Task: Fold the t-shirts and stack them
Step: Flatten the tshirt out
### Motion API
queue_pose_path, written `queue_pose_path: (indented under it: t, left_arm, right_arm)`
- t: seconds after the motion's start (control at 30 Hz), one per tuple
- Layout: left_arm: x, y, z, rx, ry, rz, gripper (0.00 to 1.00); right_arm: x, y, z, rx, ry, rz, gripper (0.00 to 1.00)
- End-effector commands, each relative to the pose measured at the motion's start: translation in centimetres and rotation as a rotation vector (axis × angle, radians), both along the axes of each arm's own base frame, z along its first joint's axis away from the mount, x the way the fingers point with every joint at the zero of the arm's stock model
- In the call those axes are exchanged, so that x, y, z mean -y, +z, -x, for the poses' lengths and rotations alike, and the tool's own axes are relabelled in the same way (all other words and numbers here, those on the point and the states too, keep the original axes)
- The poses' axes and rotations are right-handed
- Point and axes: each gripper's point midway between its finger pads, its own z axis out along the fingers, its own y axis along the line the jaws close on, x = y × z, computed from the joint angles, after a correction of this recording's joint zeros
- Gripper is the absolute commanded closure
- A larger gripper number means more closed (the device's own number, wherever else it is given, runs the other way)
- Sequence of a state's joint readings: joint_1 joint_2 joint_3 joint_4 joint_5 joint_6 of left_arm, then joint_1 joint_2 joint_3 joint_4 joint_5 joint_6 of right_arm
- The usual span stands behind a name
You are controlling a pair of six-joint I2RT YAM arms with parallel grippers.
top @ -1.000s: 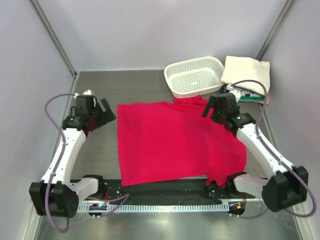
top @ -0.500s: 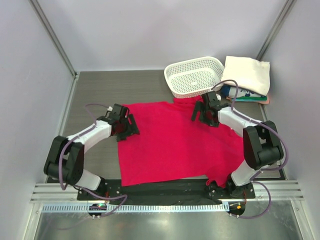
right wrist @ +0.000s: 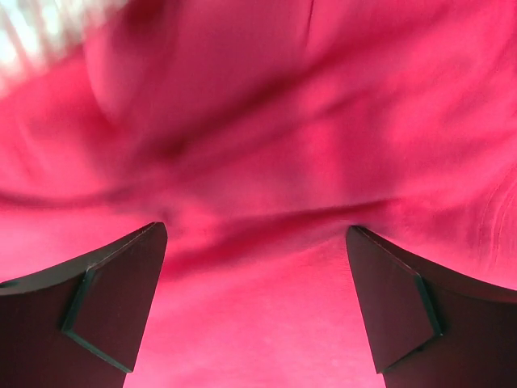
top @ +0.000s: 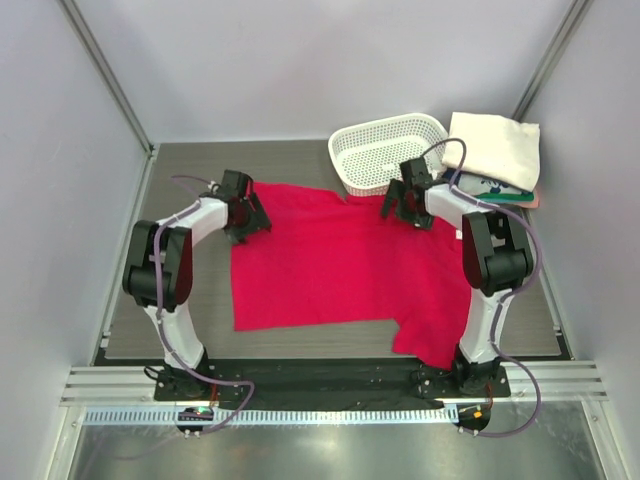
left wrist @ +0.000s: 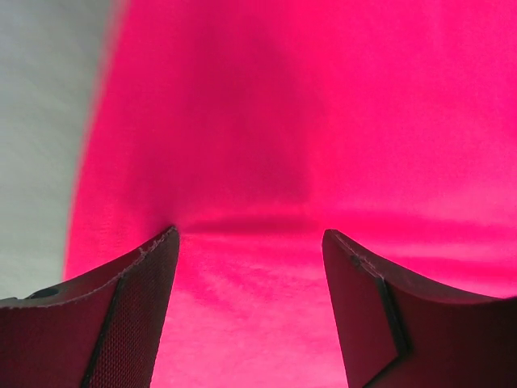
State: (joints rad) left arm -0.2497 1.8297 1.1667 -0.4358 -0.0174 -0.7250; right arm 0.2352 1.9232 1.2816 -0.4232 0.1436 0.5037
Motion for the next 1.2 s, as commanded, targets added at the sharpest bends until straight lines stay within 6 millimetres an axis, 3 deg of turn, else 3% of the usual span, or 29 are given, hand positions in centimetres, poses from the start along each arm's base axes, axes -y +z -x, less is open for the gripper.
queue_pose_path:
  t: [0.0, 0.03, 0.07, 0.13, 0.2, 0.27, 0.3, 0.37, 0.4, 0.47, 0.5, 0.53, 0.57, 0.6, 0.63, 0.67, 0.7, 0.73, 0.77, 0.8, 0.83, 0.87, 0.9, 0.97, 1.0, 1.17]
  left_arm:
    - [-5.9, -2.1, -1.9, -0.064, 0.090, -0.096, 0.27]
    - [-6.5, -0.8, -3.6, -0.034, 0.103, -0.094, 0.27]
    - [-7.7, -1.1, -4.3, -0.048, 0.132, -0.080, 0.27]
    - [-8.4, 0.8, -6.5, -0.005, 0.157, -0.047, 0.28]
    - [-8.2, 2.6, -7.6, 0.031, 0.142, -0.038, 0.28]
    - [-7.9, 6.0, -8.1, 0.091, 0.127, -0.035, 0.28]
    - [-7.9, 7.1, -7.9, 0.109, 0.125, -0.043, 0.28]
    - [-7.7, 8.6, -6.5, 0.123, 0.116, -0.061, 0.27]
    - [-7.8, 10.9, -5.8, 0.172, 0.119, -0.062, 0.26]
    - [-7.8, 11.5, -3.2, 0.171, 0.123, -0.071, 0.25]
    - [-8.0, 14.0, -1.9, 0.230, 0.135, -0.071, 0.25]
    - [-7.8, 12.7, 0.1, 0.196, 0.134, -0.072, 0.25]
    - [-7.9, 12.8, 1.2, 0.201, 0.141, -0.073, 0.25]
    - [-7.9, 14.6, 2.8, 0.246, 0.169, -0.052, 0.25]
    - [-7.9, 12.5, 4.9, 0.195, 0.178, -0.060, 0.25]
    - [-8.0, 12.4, 6.2, 0.196, 0.194, -0.061, 0.26]
    - [-8.3, 11.7, 7.9, 0.173, 0.228, -0.066, 0.28]
    - [-8.3, 12.9, 9.2, 0.228, 0.274, -0.035, 0.29]
    - [-8.5, 10.6, 11.2, 0.188, 0.302, -0.040, 0.30]
    - [-8.5, 10.3, 12.1, 0.195, 0.323, -0.031, 0.31]
    - [-8.4, 11.0, 13.0, 0.239, 0.354, 0.003, 0.32]
    - [-8.5, 9.2, 14.4, 0.199, 0.367, -0.003, 0.31]
    - [-8.3, 8.6, 15.4, 0.182, 0.371, 0.000, 0.31]
    - [-8.3, 7.2, 17.0, 0.147, 0.410, 0.008, 0.30]
    - [-8.1, 6.4, 18.0, 0.113, 0.413, 0.002, 0.28]
    - [-7.2, 2.6, 20.2, 0.031, 0.429, 0.018, 0.25]
  right_arm:
    - [0.4, -2.2, -2.4, -0.038, -0.025, -0.046, 0.00]
    - [0.1, -0.8, -4.4, 0.008, -0.024, -0.055, 0.00]
    - [-0.2, -1.2, -4.9, -0.001, -0.008, -0.056, 0.00]
    - [-1.0, 1.0, -7.2, 0.051, 0.021, -0.083, 0.00]
    - [-1.8, 2.1, -7.7, 0.066, 0.058, -0.107, 0.00]
    - [-2.7, 3.6, -7.1, 0.068, 0.096, -0.154, 0.00]
    - [-2.7, 5.3, -6.9, 0.096, 0.100, -0.158, 0.00]
    - [-2.6, 6.1, -5.5, 0.091, 0.107, -0.161, 0.00]
    - [-2.5, 8.5, -5.0, 0.134, 0.116, -0.168, 0.00]
    - [-1.9, 9.2, -2.9, 0.120, 0.117, -0.154, 0.00]
    - [-1.2, 10.5, -1.7, 0.140, 0.107, -0.130, 0.00]
    - [-0.6, 11.2, -0.6, 0.144, 0.098, -0.116, 0.00]
    - [0.5, 11.7, 0.2, 0.155, 0.068, -0.071, 0.00]
    - [2.0, 10.7, 2.0, 0.127, 0.030, -0.010, 0.00]
    - [3.0, 13.2, 3.3, 0.193, 0.004, 0.004, 0.00]
    - [3.6, 13.3, 4.4, 0.203, -0.023, 0.019, 0.00]
    - [4.4, 12.1, 6.5, 0.181, -0.049, 0.037, 0.00]
    - [5.2, 14.2, 7.7, 0.257, -0.108, 0.027, 0.00]
    - [5.5, 14.5, 8.9, 0.277, -0.136, 0.011, 0.00]
    - [5.7, 13.0, 10.7, 0.255, -0.151, 0.002, 0.00]
    - [5.0, 14.4, 11.9, 0.309, -0.154, -0.074, 0.00]
    - [4.6, 14.2, 12.8, 0.309, -0.146, -0.110, 0.00]
    - [4.2, 12.6, 14.1, 0.276, -0.135, -0.134, 0.00]
    - [3.3, 12.2, 16.1, 0.258, -0.121, -0.202, 0.00]
    - [3.2, 11.0, 17.3, 0.224, -0.121, -0.210, 0.00]
    - [3.0, 10.0, 20.0, 0.204, -0.156, -0.269, 0.00]
